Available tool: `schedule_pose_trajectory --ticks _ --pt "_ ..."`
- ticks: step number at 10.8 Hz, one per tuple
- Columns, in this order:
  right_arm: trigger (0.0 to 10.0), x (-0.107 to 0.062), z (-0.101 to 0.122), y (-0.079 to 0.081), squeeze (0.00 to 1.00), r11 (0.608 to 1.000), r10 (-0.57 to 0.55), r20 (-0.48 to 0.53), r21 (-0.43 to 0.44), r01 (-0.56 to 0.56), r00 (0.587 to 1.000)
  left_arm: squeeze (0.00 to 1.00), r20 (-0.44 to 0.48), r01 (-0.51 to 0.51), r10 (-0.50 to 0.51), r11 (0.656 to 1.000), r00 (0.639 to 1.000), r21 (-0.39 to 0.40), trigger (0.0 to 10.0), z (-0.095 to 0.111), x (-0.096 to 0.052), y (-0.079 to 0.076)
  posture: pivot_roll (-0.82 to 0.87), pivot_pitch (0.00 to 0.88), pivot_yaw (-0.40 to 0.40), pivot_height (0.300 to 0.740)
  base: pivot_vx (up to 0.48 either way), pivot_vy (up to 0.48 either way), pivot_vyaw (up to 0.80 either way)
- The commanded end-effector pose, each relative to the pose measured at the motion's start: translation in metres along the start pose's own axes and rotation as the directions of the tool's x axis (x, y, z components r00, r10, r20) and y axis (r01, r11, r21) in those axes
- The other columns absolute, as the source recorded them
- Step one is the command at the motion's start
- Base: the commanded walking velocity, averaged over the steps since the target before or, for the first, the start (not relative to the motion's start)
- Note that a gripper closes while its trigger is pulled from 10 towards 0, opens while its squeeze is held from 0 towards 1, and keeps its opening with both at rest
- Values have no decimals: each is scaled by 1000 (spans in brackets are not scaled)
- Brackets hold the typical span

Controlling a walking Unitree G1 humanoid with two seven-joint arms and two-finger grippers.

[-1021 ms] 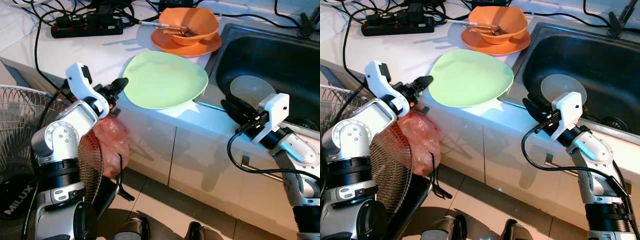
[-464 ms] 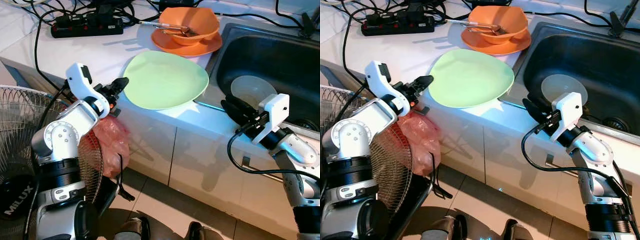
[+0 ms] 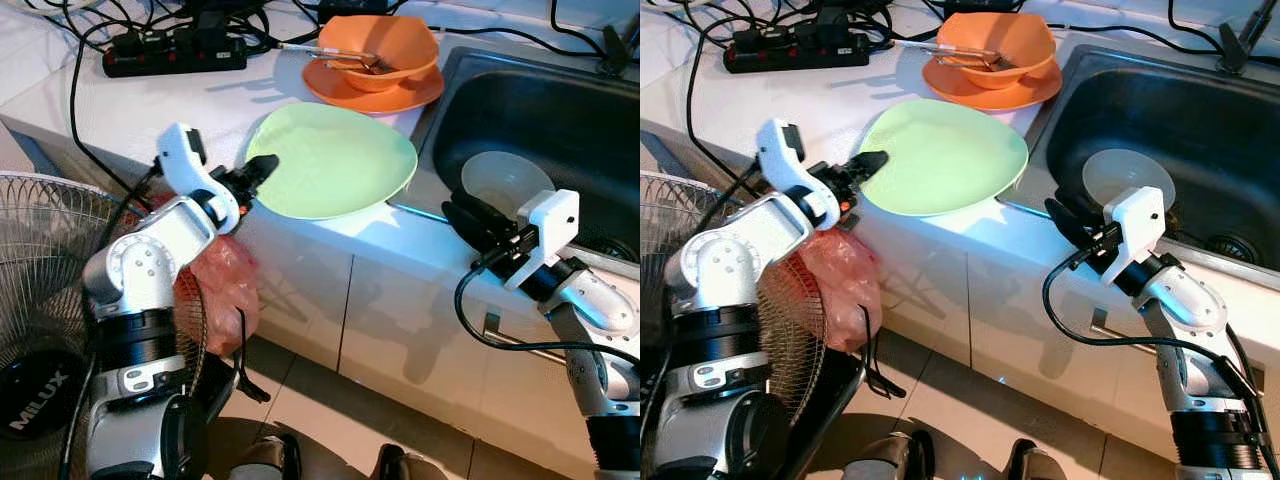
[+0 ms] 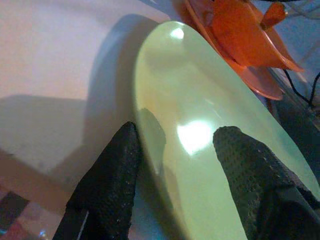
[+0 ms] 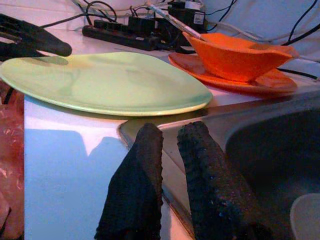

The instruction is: Kitchen organization

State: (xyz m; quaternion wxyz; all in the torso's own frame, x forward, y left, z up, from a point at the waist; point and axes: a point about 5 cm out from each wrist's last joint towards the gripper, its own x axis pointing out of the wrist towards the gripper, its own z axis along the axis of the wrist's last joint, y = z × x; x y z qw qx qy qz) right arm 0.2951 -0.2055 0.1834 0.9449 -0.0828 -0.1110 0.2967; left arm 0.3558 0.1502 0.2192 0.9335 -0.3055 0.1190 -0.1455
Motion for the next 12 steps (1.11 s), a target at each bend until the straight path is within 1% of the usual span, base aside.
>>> schedule_pose_trajectory --ticks 1,3,5,6,7,12 --pt "10000 -1 2 3 0 1000 6 3 -2 -6 1000 0 -65 -3 2 1000 998 -10 10000 -12 5 -1 20 163 69 740 0 0 0" --pt "10000 -2 2 3 0 1000 5 2 -2 -4 1000 0 -86 9 -10 1000 996 -14 10000 -18 10 -5 14 167 69 740 0 0 0" --pt "10000 -3 1 3 0 1000 3 -1 -2 -3 1000 0 -87 9 -10 1000 996 -14 10000 -19 12 -6 14 167 69 740 0 0 0" --pt "10000 -3 2 3 0 1000 3 -2 -1 -3 1000 0 -89 4 -6 1000 996 -13 353 -20 13 -6 12 177 67 740 0 0 0" --pt "10000 -3 1 4 0 1000 3 -3 -1 -3 1000 0 -85 -1 0 1000 996 -12 0 -20 12 -5 13 181 66 740 0 0 0" --pt "10000 -2 1 2 0 1000 2 -8 -1 -2 1000 0 -68 -18 17 1000 998 -16 0 -18 13 -2 19 187 57 740 0 0 0"
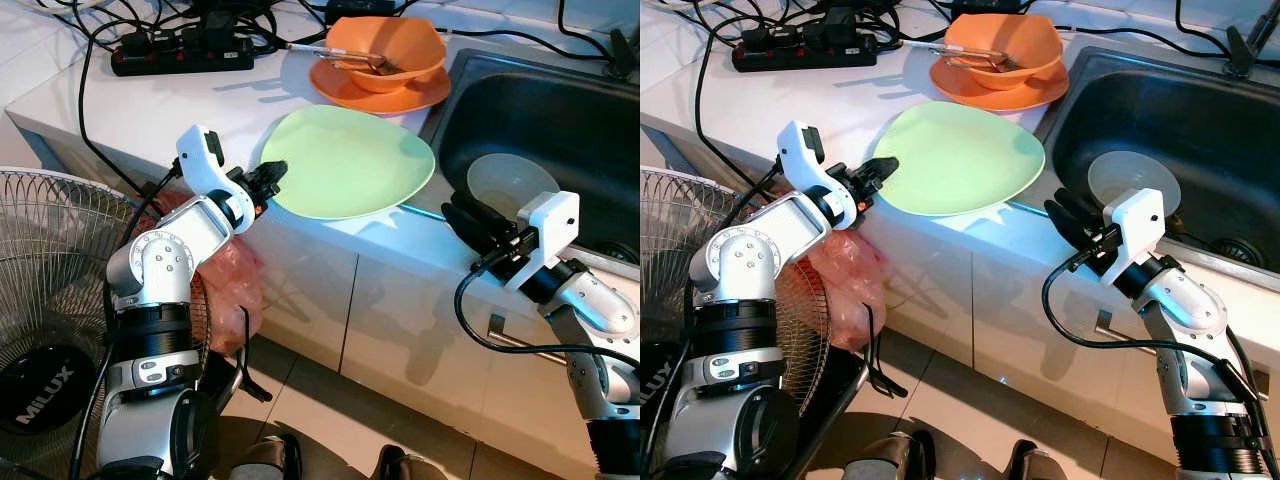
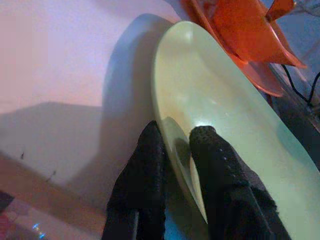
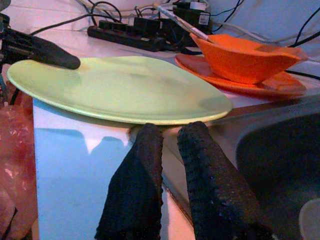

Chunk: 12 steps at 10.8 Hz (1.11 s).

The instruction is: Kitchen organization

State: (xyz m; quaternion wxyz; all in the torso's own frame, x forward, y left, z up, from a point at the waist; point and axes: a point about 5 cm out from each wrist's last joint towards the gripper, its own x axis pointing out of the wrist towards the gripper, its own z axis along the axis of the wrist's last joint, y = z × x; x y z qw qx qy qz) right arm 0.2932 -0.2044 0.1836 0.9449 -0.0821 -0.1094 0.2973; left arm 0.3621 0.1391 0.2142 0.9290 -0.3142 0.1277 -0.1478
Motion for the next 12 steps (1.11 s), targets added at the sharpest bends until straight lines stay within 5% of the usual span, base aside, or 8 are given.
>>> schedule_pose_trajectory --ticks 1,9,12 --pt "10000 -1 0 0 0 1000 1 -6 -3 -1 1000 0 -50 -22 23 1000 999 5 0 -10 2 3 20 187 57 740 0 0 0" --pt "10000 0 -1 -5 0 999 -43 -10 -18 43 999 0 -46 23 -24 1000 999 -19 0 -19 1 -3 30 185 52 740 0 0 0" --pt "10000 -2 2 -27 0 978 -196 3 -72 195 981 0 -44 77 -79 997 996 -29 0 -26 -1 -13 32 182 52 740 0 0 0"
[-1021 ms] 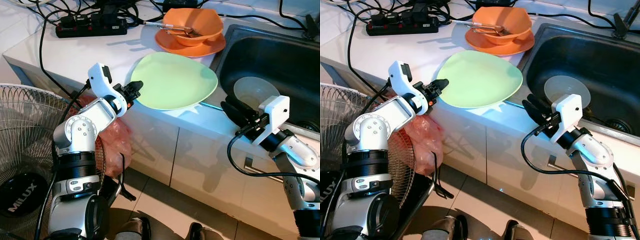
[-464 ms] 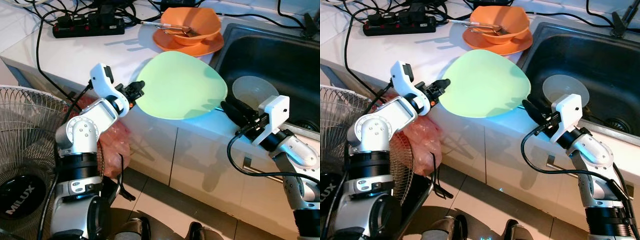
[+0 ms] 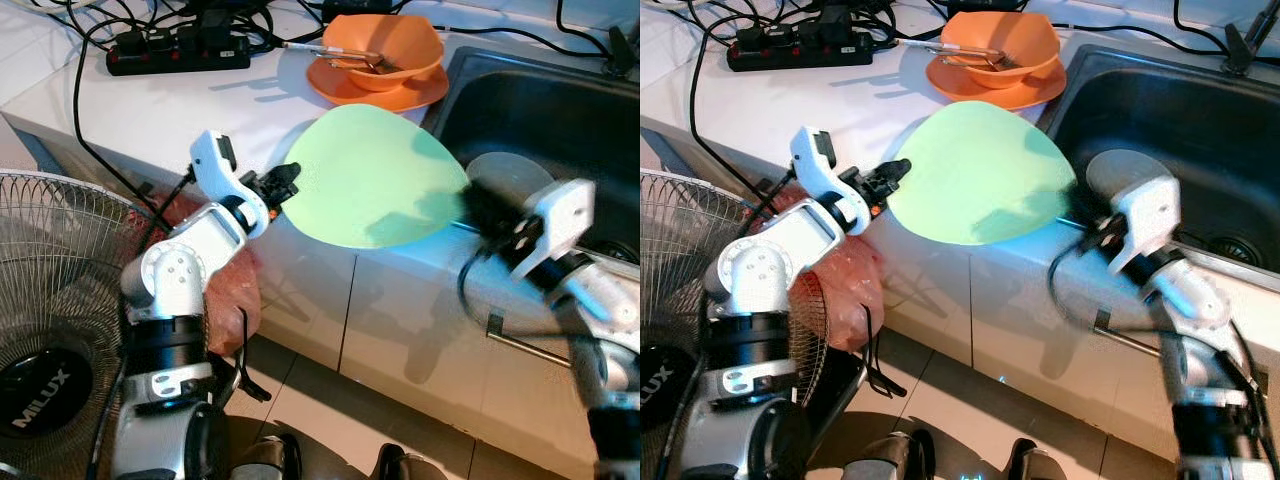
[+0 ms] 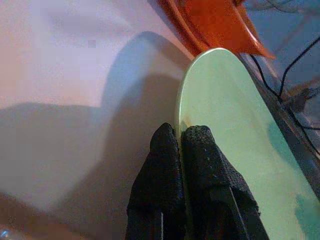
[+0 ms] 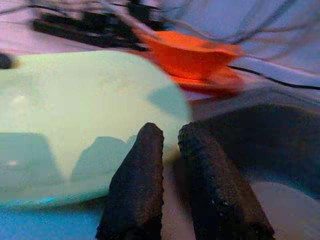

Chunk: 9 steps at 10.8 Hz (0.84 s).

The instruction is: Kitchen organization

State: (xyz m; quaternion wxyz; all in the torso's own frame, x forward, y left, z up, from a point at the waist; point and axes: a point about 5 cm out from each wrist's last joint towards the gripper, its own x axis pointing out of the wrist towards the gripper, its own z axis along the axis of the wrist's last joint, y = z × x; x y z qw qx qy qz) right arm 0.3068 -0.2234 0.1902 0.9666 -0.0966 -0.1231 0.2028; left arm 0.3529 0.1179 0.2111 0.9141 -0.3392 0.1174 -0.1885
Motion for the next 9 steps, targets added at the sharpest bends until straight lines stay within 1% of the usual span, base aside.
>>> schedule_pose_trajectory --ticks 1,2,3,4,5,7,8,9 --pt "10000 -1 3 -9 0 998 -61 18 -10 61 998 0 -41 -11 12 1000 999 17 0 -10 -1 3 30 178 54 740 0 0 0" --pt "10000 1 9 -18 0 990 -144 50 -1 144 988 0 -43 -4 5 1000 999 30 3529 -11 -1 1 28 175 55 740 0 0 0" --pt "10000 1 11 -23 0 983 -181 62 4 181 982 0 -43 -1 3 999 999 34 10000 -12 -1 1 28 175 57 740 0 0 0" --pt "10000 1 15 -30 0 973 -233 80 14 232 969 0 -45 -4 6 999 999 34 10000 -14 0 1 26 175 55 740 0 0 0" --pt "10000 1 18 -32 0 969 -246 89 19 245 965 0 -45 -4 6 999 999 35 10000 -16 -1 0 24 175 53 740 0 0 0" --pt "10000 2 23 -38 0 958 -285 99 69 279 953 0 -27 11 -10 999 1000 33 10000 -16 0 -4 25 175 51 740 0 0 0" --pt "10000 2 26 -42 0 948 -310 104 106 300 945 0 35 53 -53 999 998 6 10000 -13 1 -13 24 175 48 740 0 0 0" --pt "10000 2 26 -44 0 941 -324 101 135 310 941 0 70 86 -85 996 994 -15 10000 -12 1 -19 23 176 47 740 0 0 0"
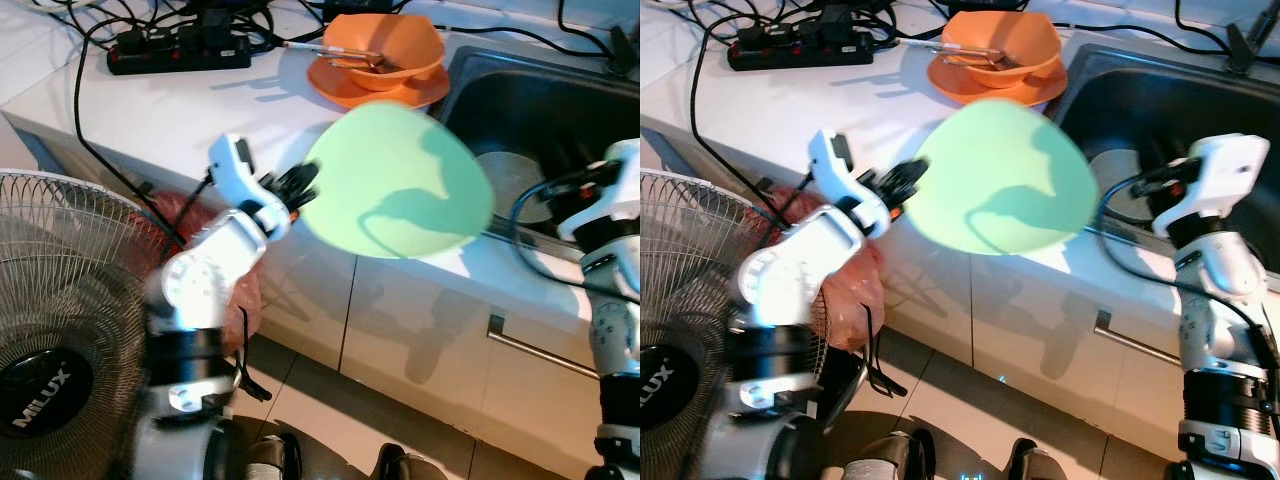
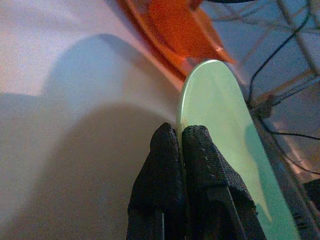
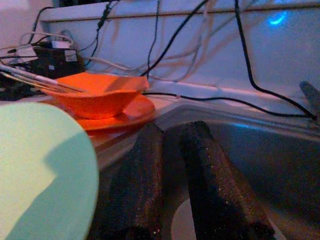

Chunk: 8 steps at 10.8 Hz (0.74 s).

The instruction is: Kitchen organization

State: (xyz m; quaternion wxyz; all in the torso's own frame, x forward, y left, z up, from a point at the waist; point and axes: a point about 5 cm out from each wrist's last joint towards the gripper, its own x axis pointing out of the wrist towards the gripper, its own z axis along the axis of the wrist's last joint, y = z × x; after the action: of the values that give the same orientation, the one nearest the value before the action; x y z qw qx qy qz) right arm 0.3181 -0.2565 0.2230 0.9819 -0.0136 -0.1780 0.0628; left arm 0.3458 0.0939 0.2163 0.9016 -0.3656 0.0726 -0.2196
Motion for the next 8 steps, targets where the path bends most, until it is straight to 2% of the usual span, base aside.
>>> schedule_pose_trajectory --ticks 1,6,8 --pt "10000 -1 4 -2 0 999 -23 17 40 22 1000 0 16 28 -28 1000 999 8 10000 -1 -3 -3 22 178 45 740 0 0 0" --pt "10000 -2 3 -9 0 988 -69 -1 139 68 998 0 74 95 -90 994 993 -57 10000 -5 1 -21 18 182 40 740 0 0 0" --pt "10000 -3 2 -9 0 987 -66 -8 144 67 998 0 103 118 -108 989 989 -88 10000 -3 2 -24 18 182 35 740 0 0 0"
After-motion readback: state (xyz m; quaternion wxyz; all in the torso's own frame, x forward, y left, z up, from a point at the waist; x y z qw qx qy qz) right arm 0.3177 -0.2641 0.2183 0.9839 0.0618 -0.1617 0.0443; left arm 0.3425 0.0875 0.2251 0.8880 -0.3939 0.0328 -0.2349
